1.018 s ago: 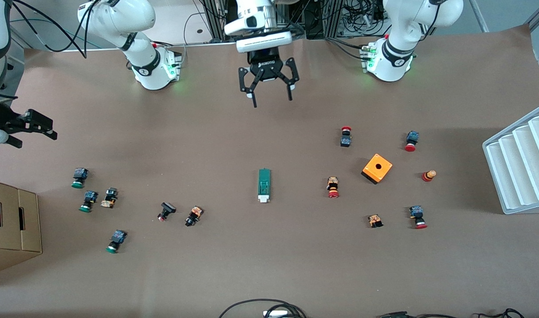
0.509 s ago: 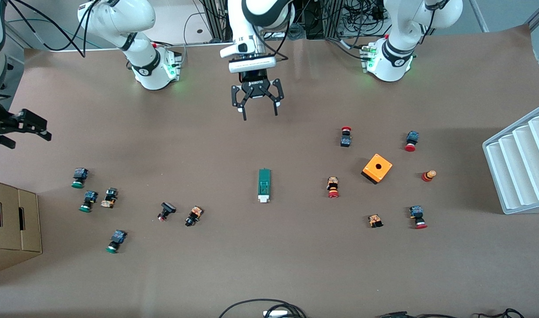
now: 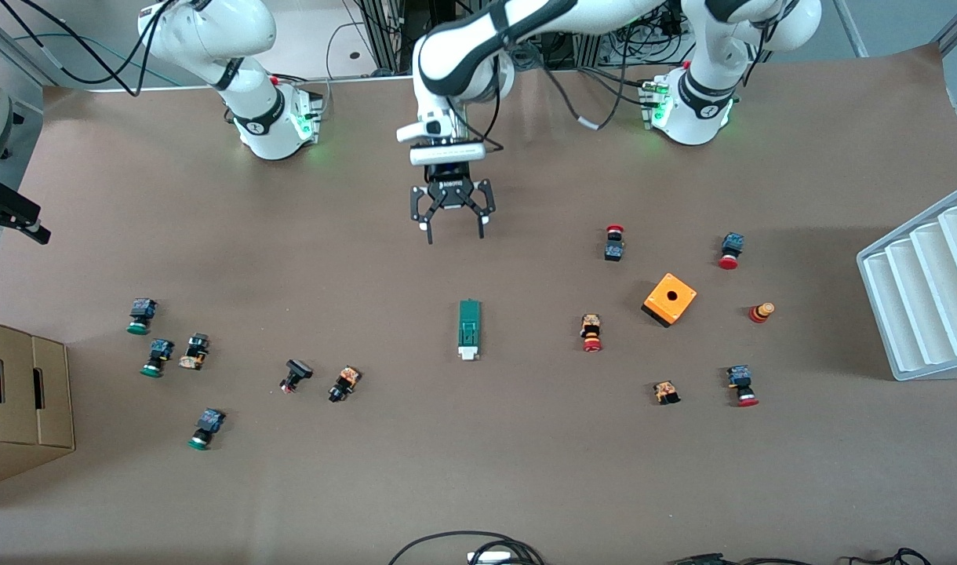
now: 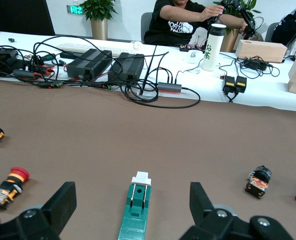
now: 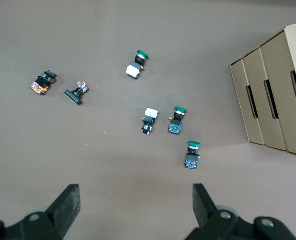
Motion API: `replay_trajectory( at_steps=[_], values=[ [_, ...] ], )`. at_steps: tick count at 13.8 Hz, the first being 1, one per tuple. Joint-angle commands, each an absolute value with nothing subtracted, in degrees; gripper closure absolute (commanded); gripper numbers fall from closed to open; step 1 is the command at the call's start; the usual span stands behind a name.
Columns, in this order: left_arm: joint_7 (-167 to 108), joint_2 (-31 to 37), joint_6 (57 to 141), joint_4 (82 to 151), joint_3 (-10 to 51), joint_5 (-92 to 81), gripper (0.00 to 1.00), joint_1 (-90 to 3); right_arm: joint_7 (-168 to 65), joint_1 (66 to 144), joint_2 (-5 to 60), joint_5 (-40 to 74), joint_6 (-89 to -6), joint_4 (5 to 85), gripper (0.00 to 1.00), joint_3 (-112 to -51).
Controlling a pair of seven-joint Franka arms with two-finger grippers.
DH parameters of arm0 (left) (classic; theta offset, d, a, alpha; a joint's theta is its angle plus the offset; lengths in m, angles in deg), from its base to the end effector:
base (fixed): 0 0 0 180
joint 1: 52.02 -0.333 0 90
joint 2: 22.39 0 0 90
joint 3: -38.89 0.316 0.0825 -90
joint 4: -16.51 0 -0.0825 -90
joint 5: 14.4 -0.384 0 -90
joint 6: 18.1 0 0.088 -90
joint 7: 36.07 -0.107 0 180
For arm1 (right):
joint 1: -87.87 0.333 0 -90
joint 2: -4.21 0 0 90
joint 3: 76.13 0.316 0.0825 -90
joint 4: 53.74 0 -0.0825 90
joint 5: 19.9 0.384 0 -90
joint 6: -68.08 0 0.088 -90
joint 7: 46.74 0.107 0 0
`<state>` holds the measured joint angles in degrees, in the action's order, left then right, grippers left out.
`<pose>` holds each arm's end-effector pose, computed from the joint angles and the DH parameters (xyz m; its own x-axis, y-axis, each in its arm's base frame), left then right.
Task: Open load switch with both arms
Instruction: 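Reach the right gripper toward the switch while the left gripper hovers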
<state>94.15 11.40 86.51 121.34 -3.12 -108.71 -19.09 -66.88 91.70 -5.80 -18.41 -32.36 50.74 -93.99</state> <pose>0.2892 -0.5818 0.2894 0.4525 0.1237 0.8832 0.1215 -0.9897 0.0763 0.4987 -0.1350 0.6091 0.9879 0.1017 0.1168 0.1072 -0.9934 -0.0415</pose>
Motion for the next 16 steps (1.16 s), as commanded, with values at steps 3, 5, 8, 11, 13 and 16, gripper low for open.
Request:
replay_trajectory(
  at_steps=[3,5,8,11,13,16],
  values=[
    [98.8,19.3,83.5,119.8,-2.9,-116.1,0.00,-17.9,-66.7,92.6,-4.9,-14.5,-30.7,50.9,0.00,-93.8],
    [99.8,22.2,82.3,119.3,-2.9,-118.7,0.00,-17.9,-66.3,94.4,-3.4,-14.3,-31.0,50.6,0.00,-93.8],
    [102.3,25.6,81.2,118.5,-2.5,-122.7,0.00,-17.8,-62.6,97.1,-2.0,-14.3,-31.4,49.5,0.00,-93.8],
    [103.1,27.6,80.1,117.7,-2.1,-124.6,0.00,-17.7,-55.2,100.6,4.6,-14.3,-29.8,41.0,0.00,-93.7],
    [103.1,28.4,79.8,117.7,-1.7,-126.5,0.00,-17.7,-49.5,102.7,8.3,-13.2,-28.8,37.6,0.00,-93.7],
    [103.1,31.9,78.6,115.5,-1.6,-129.0,0.00,-17.7,-38.1,106.8,12.4,-10.9,-28.7,36.5,0.00,-93.7]
  ],
)
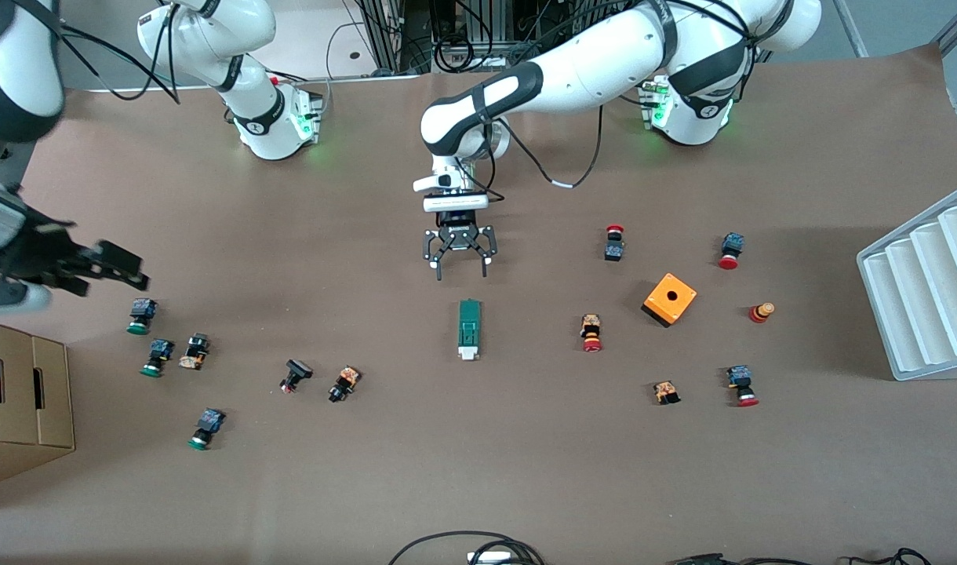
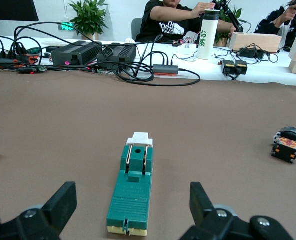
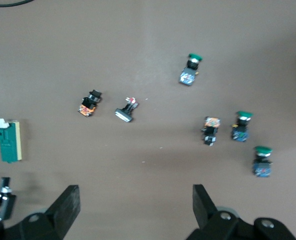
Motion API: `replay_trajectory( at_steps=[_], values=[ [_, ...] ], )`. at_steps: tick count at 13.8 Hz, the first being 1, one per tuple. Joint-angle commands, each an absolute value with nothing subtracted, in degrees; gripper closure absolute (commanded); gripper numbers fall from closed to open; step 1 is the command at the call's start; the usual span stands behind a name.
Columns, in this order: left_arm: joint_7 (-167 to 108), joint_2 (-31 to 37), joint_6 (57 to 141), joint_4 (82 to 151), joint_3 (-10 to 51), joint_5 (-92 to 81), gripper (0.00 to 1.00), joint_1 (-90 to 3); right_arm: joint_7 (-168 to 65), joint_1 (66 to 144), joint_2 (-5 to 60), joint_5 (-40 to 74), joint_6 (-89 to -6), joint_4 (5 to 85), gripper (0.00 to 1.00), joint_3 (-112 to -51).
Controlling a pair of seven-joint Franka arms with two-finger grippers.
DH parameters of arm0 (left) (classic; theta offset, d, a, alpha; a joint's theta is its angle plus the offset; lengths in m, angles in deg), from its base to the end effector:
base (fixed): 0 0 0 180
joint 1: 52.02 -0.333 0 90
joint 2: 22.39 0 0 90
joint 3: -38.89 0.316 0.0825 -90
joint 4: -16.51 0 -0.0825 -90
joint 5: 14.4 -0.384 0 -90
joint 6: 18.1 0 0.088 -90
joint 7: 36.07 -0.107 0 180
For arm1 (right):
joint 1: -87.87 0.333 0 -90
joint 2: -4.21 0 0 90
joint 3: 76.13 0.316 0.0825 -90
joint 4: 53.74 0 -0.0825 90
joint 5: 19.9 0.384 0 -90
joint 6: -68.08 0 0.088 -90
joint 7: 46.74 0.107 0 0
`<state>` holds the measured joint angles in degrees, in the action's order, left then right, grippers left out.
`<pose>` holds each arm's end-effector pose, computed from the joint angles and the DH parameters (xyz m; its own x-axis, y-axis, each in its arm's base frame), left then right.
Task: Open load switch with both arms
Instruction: 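Reach the right gripper toward the switch while the left gripper hovers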
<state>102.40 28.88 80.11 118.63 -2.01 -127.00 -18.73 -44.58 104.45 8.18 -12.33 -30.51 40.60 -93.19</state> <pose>0.3011 -0.5764 0.1515 0.3786 0.0703 0.9229 0.0715 -0.9964 0.0465 0.5841 0.0124 0.5644 0.9979 -0.0647 0.0029 -0.0640 -0.9918 -0.1104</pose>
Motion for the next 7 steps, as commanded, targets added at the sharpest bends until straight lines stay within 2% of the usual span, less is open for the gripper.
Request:
replay_trajectory(
  at_steps=[1,7],
  values=[
    [103.1,32.4,78.2,114.8,-1.6,-129.1,0.00,-17.3,-33.5,108.5,14.0,-10.9,-28.9,35.9,0.00,-93.7],
    [105.9,35.7,74.8,114.2,-0.6,-133.4,0.00,-17.0,-7.9,115.7,26.5,-6.8,-28.9,27.3,0.00,-93.7]
  ],
)
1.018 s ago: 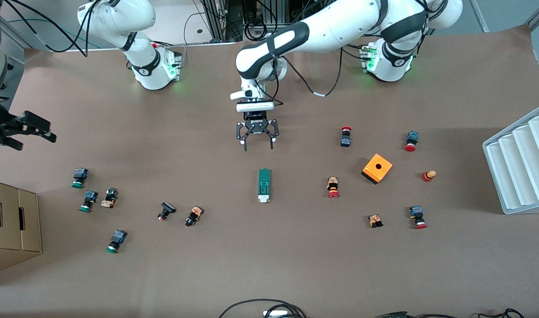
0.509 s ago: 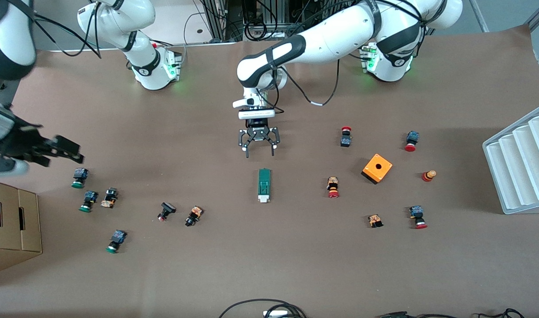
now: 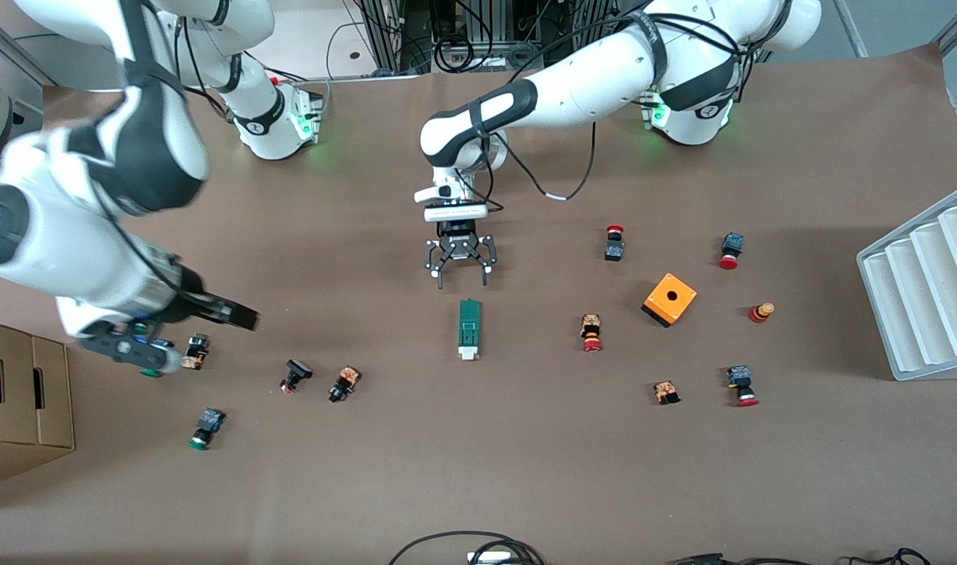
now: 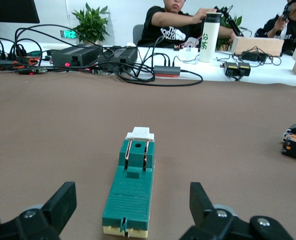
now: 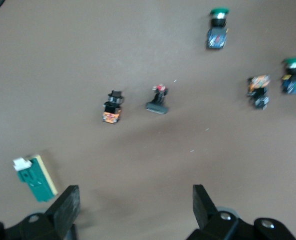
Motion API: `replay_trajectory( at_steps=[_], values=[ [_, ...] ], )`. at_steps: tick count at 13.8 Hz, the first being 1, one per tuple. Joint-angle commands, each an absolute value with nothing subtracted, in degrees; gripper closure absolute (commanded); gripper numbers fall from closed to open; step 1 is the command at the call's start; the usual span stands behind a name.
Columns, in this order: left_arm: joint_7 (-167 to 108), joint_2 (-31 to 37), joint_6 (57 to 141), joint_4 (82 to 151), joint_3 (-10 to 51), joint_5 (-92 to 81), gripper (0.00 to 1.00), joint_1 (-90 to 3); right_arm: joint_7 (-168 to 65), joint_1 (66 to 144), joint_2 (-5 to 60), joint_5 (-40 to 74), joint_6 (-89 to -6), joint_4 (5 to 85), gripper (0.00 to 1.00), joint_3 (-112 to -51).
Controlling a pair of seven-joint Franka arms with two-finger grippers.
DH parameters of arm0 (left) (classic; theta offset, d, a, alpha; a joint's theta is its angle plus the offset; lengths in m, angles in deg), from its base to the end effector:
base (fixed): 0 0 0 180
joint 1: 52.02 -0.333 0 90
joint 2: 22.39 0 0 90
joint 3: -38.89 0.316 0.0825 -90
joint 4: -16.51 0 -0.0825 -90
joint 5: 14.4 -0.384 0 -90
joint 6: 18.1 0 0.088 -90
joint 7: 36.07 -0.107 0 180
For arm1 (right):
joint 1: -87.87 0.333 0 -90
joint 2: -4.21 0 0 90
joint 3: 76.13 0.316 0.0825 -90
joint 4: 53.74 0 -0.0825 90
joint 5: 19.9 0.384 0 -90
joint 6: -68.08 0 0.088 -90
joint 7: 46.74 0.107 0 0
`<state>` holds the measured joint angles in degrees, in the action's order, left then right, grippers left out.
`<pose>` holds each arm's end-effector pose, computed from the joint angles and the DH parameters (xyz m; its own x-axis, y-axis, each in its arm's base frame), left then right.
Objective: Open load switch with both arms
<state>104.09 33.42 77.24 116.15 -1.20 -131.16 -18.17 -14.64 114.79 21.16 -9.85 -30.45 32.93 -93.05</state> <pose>0.3104 -0.5759 0.1226 0.3350 0.0744 0.9393 0.0816 -0.9954 0.0497 0.6236 0.1482 0.4938 0.9124 -0.3940 -0.1104 -0.3995 -0.9161 -0.0322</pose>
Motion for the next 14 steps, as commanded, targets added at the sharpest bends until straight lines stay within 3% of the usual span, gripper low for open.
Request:
replay_trajectory(
  at_steps=[1,8,14],
  values=[
    [106.0,36.0,73.9,114.2,-0.6,-133.5,0.00,-17.1,-3.9,116.7,28.2,-5.4,-29.0,26.2,0.00,-93.7],
    [109.7,39.3,68.0,114.2,0.0,-138.8,0.00,-17.0,19.9,122.8,39.5,-2.5,-33.6,19.6,0.00,-92.1],
    [109.5,41.5,67.9,111.5,2.0,-139.6,0.00,-14.6,32.4,122.4,44.1,2.6,-41.5,17.7,0.00,-87.2]
  ],
)
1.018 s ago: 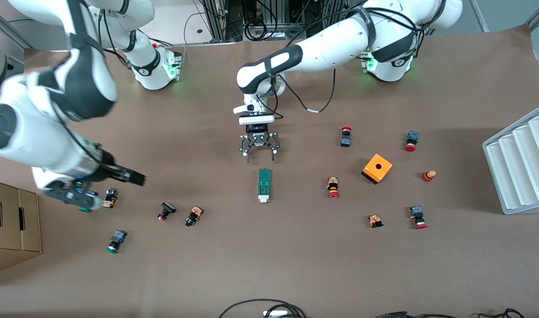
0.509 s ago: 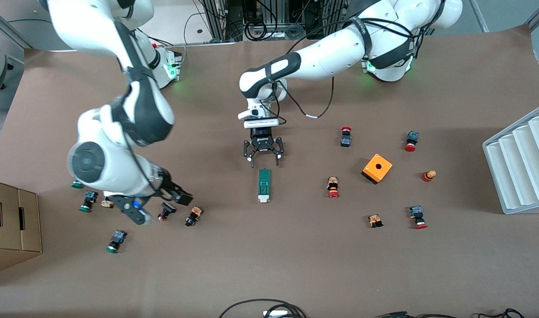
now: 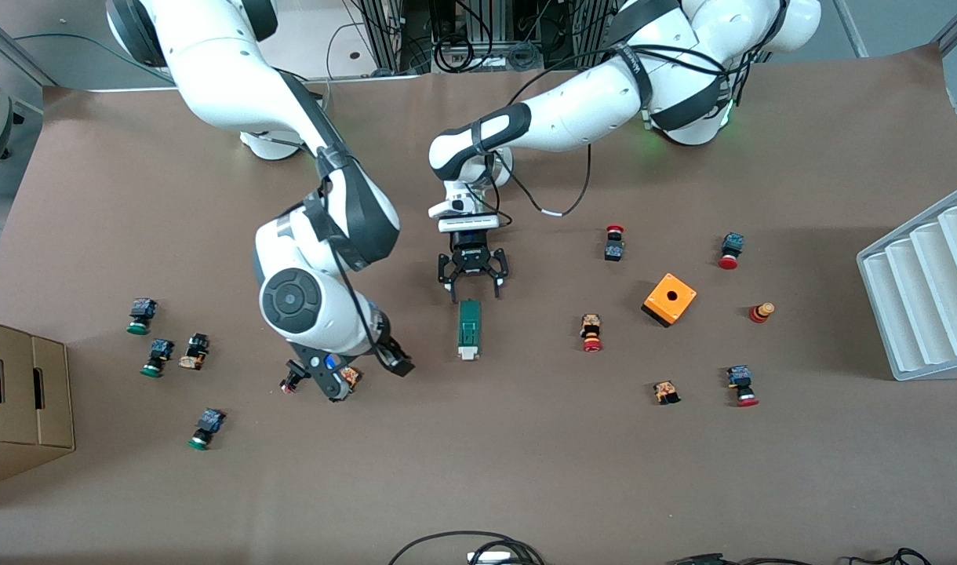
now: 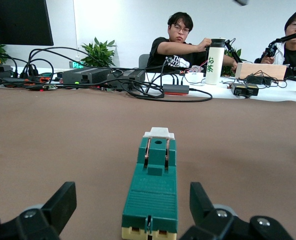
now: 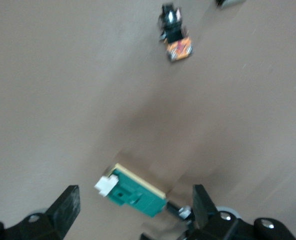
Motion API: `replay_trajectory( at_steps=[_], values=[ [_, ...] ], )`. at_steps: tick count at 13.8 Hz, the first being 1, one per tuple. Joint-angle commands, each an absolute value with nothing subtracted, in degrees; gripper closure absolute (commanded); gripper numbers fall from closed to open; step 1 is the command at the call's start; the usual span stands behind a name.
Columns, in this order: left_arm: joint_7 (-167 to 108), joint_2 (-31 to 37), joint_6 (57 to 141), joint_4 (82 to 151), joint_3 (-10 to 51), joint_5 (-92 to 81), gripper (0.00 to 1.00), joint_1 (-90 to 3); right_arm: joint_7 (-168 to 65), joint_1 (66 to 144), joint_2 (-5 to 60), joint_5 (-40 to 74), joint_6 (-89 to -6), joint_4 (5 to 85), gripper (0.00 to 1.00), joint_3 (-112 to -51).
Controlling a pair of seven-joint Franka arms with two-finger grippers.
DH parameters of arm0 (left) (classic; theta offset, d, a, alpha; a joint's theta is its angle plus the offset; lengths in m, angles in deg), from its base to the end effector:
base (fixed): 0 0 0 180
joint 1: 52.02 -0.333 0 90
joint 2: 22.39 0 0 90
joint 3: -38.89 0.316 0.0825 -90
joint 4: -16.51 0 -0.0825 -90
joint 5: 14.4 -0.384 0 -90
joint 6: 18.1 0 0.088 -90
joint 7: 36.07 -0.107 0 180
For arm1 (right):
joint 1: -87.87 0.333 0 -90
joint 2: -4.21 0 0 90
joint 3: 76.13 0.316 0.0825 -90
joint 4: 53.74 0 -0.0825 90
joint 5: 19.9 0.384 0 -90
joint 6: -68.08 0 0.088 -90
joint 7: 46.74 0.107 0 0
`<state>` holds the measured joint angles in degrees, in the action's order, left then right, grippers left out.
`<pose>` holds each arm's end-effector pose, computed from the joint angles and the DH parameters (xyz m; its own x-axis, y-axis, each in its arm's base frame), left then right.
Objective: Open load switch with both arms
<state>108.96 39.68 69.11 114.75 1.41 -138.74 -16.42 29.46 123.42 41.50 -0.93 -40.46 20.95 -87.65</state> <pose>0.3165 -0.5600 0.0714 0.1964 0.0696 0.9781 0.0940 -0.9942 0.0518 0.6389 0.3472 0.3628 0.5408 -0.8186 -0.1933 -0.8335 -0.5524 0.0074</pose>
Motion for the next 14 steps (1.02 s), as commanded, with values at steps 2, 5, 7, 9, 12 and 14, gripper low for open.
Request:
replay_trajectory(
  at_steps=[2,5,7,9,12,14],
  values=[
    [109.3,41.7,67.9,111.2,2.1,-139.5,0.00,-14.0,35.9,122.3,45.7,6.0,-44.6,17.0,0.00,-86.4],
    [109.5,42.1,68.0,111.2,2.4,-139.6,0.00,-13.7,39.0,122.2,47.5,6.6,-48.9,17.0,0.00,-84.5],
    [109.5,42.4,68.0,111.1,2.9,-139.6,0.00,-13.6,41.1,122.7,48.6,6.6,-50.4,17.0,0.00,-84.3],
    [109.5,42.8,68.2,111.0,3.2,-139.6,0.00,-13.6,43.2,122.8,50.3,6.6,-51.4,16.9,0.00,-83.3],
    [109.1,42.9,68.5,109.8,3.3,-139.6,0.00,-13.7,46.0,123.5,51.7,6.6,-54.1,15.4,0.01,-83.4],
    [108.6,43.0,68.8,108.3,3.3,-139.6,0.00,-13.7,48.2,123.8,52.5,6.6,-55.7,15.4,0.02,-83.5]
  ],
)
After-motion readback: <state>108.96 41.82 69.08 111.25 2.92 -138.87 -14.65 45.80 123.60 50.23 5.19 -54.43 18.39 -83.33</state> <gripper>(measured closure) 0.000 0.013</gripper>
